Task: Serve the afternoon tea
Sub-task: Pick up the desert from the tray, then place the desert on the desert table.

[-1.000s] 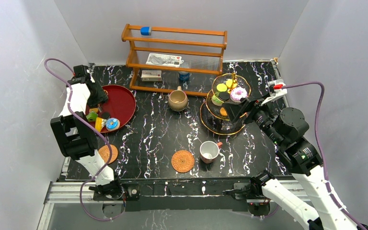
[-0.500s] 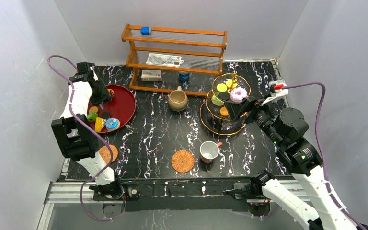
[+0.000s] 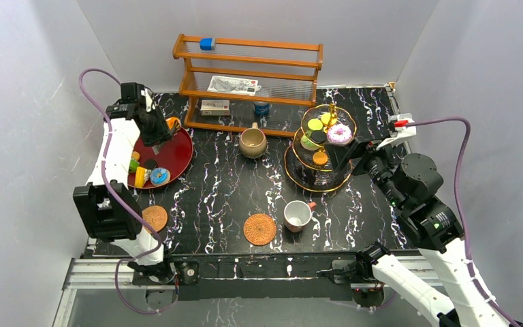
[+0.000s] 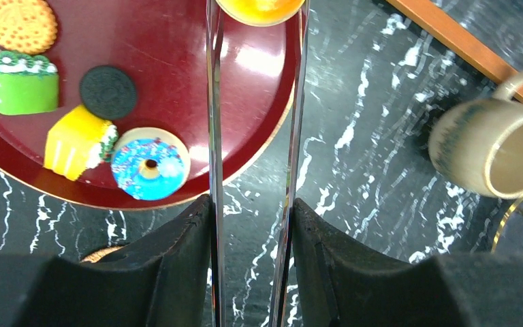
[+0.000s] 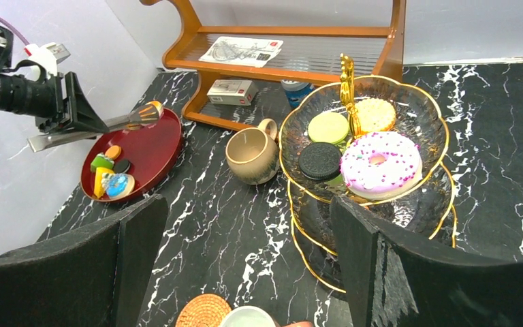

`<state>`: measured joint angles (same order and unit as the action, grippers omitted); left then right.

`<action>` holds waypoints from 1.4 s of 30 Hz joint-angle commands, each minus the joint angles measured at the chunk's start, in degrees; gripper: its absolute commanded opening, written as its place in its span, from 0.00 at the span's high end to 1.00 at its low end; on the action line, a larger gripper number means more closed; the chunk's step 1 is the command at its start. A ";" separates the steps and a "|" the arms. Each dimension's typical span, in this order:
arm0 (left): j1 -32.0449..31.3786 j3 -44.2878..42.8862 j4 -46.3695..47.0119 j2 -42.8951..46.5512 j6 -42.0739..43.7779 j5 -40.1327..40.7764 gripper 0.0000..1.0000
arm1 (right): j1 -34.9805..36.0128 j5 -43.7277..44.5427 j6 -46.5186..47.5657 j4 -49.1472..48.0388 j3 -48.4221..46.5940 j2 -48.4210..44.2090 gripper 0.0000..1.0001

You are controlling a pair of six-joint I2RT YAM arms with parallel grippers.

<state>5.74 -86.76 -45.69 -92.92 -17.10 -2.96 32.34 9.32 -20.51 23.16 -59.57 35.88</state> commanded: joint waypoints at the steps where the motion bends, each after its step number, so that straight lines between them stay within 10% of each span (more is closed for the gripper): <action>1: -2.17 -2.93 -2.44 5.82 0.27 -3.97 0.65 | 0.19 2.99 1.59 -0.32 -4.32 0.55 0.01; 16: -9.68 -5.04 -3.36 12.89 -0.01 -25.75 0.65 | 0.20 9.28 2.16 3.81 -7.73 0.61 0.01; 42: -41.42 -1.21 4.03 11.98 -10.53 -22.62 0.66 | 0.25 9.91 2.50 5.02 -11.27 2.29 0.02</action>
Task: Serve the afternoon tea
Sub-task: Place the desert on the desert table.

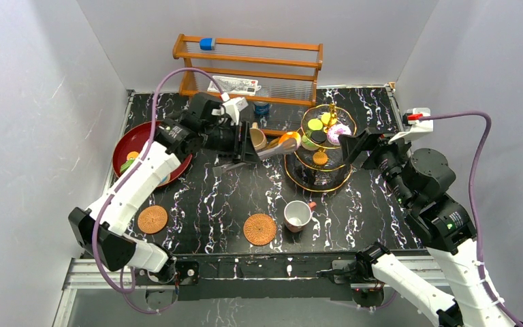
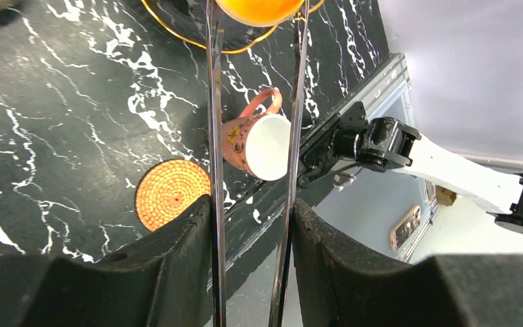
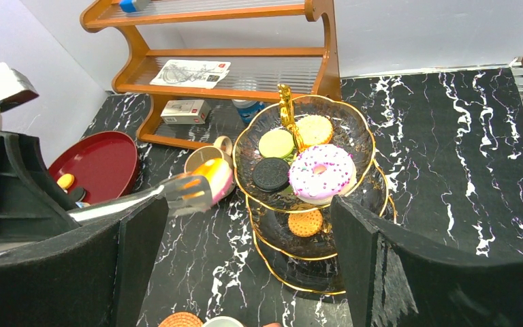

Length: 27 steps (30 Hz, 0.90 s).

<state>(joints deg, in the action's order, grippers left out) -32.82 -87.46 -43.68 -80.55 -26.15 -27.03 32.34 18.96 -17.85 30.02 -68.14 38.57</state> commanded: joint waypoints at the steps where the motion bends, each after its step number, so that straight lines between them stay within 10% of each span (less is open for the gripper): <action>1: -3.47 -0.59 2.14 -0.80 -1.53 1.60 0.66 | 0.21 0.22 -0.21 -1.77 -2.70 -0.46 0.02; 27: -10.86 -6.75 8.87 -11.03 -3.64 -0.04 0.65 | 0.26 -0.18 -0.52 -2.47 -2.12 -1.06 0.02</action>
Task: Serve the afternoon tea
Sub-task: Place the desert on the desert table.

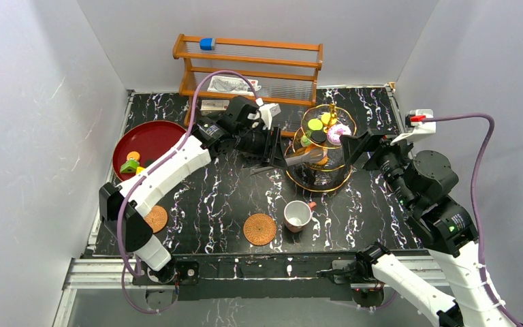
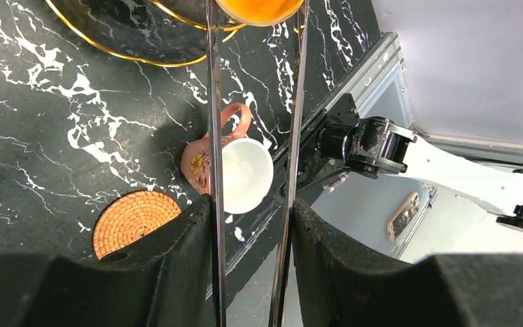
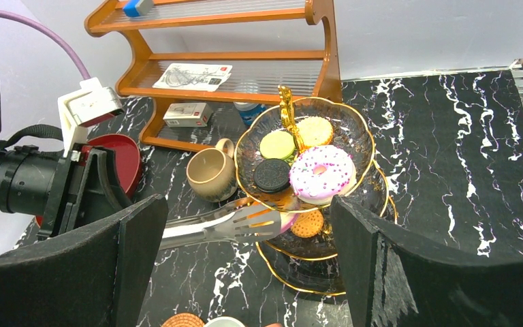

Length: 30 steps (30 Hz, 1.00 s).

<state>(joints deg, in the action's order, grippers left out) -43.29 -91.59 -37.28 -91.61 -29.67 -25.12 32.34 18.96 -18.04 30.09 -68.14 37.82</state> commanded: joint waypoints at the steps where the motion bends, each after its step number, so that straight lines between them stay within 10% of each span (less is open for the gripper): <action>1: -0.47 -2.66 2.69 -0.31 -0.19 -1.99 0.65 | 0.20 -0.19 -0.33 -2.49 -2.17 -0.26 0.02; 30: -3.33 -5.76 6.16 -7.53 -0.93 -1.84 0.65 | 0.22 -2.03 -0.24 -4.91 -1.16 0.60 0.02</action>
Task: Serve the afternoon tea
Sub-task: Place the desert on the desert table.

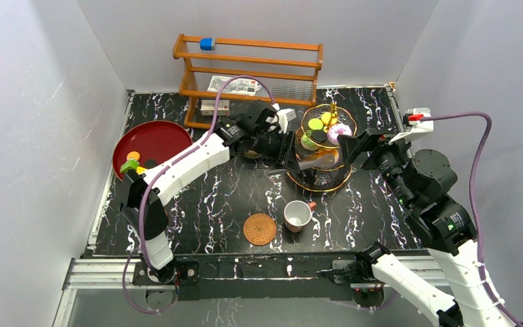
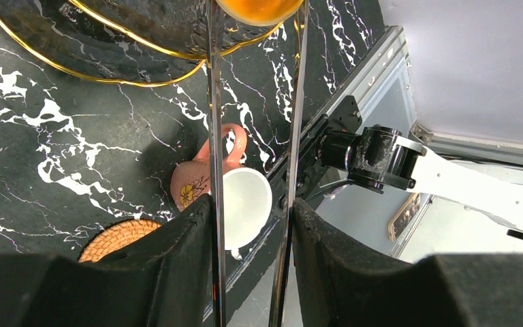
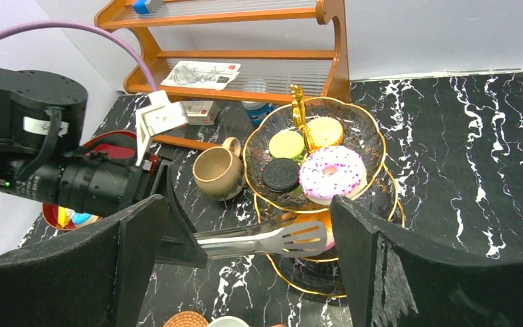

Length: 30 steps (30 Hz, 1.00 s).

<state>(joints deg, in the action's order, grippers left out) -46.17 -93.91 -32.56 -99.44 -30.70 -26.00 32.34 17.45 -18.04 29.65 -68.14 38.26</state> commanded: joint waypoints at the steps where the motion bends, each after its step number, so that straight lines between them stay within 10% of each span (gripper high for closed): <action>1: -0.58 -3.65 1.51 0.10 0.11 -0.54 0.65 | 0.23 -0.54 -0.30 -4.59 -1.08 0.08 0.02; 30: -1.38 -9.54 3.05 -6.12 1.12 1.85 0.61 | 0.23 -1.00 -1.65 -6.04 0.86 -0.50 0.02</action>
<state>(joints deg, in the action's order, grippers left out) -47.20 -100.49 -31.11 -104.71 -30.48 -24.43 32.36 16.34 -19.40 28.12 -67.59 38.17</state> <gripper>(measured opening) 0.402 0.983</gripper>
